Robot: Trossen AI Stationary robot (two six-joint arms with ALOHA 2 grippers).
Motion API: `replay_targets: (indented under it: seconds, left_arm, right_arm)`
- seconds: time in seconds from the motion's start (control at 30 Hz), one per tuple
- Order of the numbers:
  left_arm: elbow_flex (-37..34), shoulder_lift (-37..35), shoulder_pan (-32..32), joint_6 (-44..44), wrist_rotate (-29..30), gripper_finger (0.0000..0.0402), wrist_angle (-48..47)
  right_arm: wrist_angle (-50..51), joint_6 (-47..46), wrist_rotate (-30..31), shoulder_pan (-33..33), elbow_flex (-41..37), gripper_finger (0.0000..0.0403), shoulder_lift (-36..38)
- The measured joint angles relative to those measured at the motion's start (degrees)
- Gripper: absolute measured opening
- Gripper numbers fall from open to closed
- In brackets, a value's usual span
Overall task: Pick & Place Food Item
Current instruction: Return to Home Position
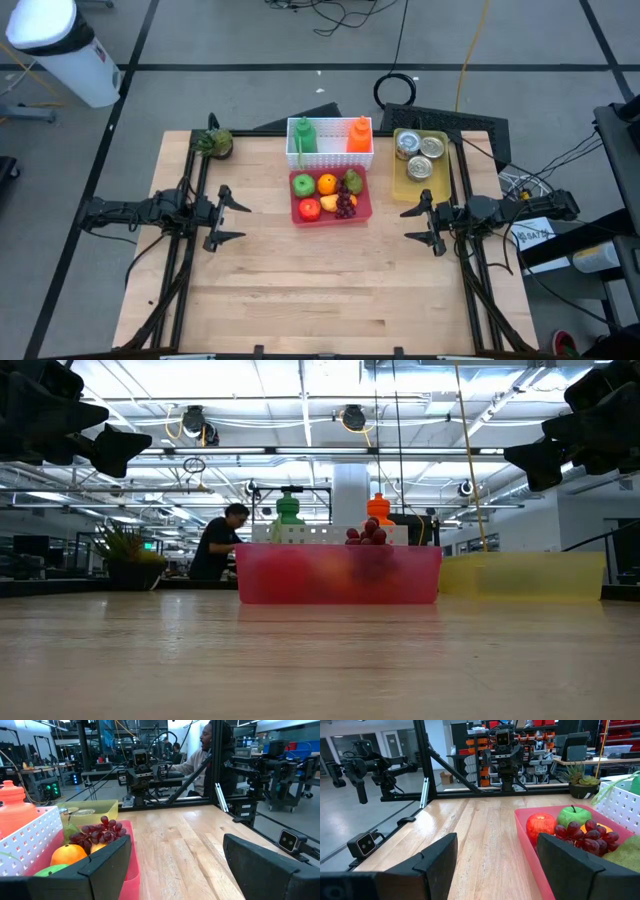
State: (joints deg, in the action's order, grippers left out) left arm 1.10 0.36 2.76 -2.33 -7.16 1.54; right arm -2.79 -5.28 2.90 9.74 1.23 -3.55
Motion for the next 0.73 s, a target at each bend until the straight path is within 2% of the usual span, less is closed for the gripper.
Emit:
replay_targets:
  seconds: [0.73]
  left_arm:
    - [0.0,0.0,0.0,0.0,0.0,0.0324,0.0]
  right_arm:
    - [0.0,0.0,0.0,0.0,0.0,0.0256,0.0]
